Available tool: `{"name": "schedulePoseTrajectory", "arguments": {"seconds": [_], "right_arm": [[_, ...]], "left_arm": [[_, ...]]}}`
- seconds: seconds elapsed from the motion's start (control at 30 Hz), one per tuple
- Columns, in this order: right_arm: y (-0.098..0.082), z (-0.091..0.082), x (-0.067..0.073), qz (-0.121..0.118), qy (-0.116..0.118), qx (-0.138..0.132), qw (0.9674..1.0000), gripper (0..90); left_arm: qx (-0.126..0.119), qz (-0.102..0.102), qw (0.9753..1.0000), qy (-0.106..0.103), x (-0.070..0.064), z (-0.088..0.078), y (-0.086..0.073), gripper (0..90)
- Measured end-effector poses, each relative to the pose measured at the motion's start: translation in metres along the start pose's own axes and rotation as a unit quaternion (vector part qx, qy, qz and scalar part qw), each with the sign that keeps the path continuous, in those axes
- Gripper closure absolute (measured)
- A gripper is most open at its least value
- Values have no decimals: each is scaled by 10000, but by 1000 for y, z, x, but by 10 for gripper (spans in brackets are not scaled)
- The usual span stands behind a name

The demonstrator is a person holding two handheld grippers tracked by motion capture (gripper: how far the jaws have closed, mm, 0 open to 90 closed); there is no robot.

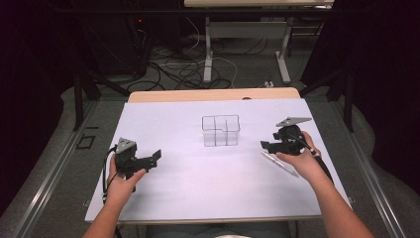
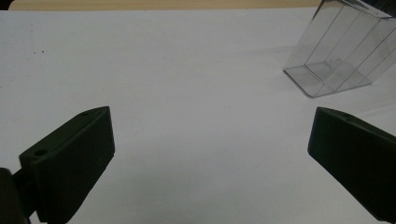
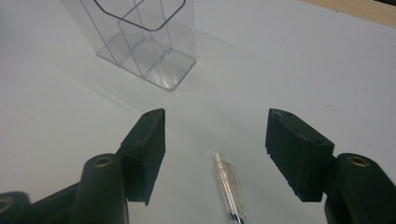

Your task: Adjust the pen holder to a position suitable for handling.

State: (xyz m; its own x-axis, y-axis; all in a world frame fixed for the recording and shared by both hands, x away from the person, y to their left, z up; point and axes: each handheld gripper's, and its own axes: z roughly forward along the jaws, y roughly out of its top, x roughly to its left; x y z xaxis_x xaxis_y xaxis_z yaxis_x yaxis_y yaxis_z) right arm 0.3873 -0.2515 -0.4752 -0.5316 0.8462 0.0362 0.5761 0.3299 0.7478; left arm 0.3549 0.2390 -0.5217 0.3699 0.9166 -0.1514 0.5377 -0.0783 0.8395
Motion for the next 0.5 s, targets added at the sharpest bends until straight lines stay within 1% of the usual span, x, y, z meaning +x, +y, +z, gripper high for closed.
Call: {"name": "schedulePoseTrajectory", "arguments": {"seconds": [0.03, 0.1, 0.13, 0.2, 0.23, 0.27, 0.3, 0.37, 0.4, 0.47, 0.5], "right_arm": [[-1, -1, 1, -20, -17, 22, 10000, 358], [-3, -4, 1, -106, -167, 114, 9997, 341], [-4, -6, 0, -185, -295, 151, 9993, 338], [-7, -7, -2, -276, -349, 215, 9988, 338], [-9, -8, -3, -268, -259, 283, 9989, 338], [-11, -7, -5, -269, -254, 310, 9988, 338], [-14, -7, -6, -229, -198, 328, 9990, 338], [-17, -7, -9, -146, -232, 262, 9993, 337], [-20, -7, -11, -128, -216, 216, 9995, 320], [-24, -6, -15, -8, -111, 152, 9998, 263], [-25, -5, -17, 27, -72, 163, 9998, 244]], "left_arm": [[-6, 1, 10000, -2, 0, 0, 0, 7], [-7, 2, 10000, -3, 0, 0, 0, 7], [-4, 6, 10000, -4, -1, 0, 0, 7], [-16, -5, 10000, -5, -1, 0, 0, 7], [-2, 14, 10000, -9, 0, 0, 0, 7], [-14, 0, 10000, -8, 0, 0, 0, 7], [3, 20, 10000, -5, 0, 0, 0, 7], [-12, 15, 10000, -3, 1, 0, 0, 7], [-14, 31, 10000, 8, 1, 0, 0, 7], [-37, 28, 10000, 19, 1, -1, 0, 7], [-32, 47, 10000, 18, 2, -1, 1, 7]]}}
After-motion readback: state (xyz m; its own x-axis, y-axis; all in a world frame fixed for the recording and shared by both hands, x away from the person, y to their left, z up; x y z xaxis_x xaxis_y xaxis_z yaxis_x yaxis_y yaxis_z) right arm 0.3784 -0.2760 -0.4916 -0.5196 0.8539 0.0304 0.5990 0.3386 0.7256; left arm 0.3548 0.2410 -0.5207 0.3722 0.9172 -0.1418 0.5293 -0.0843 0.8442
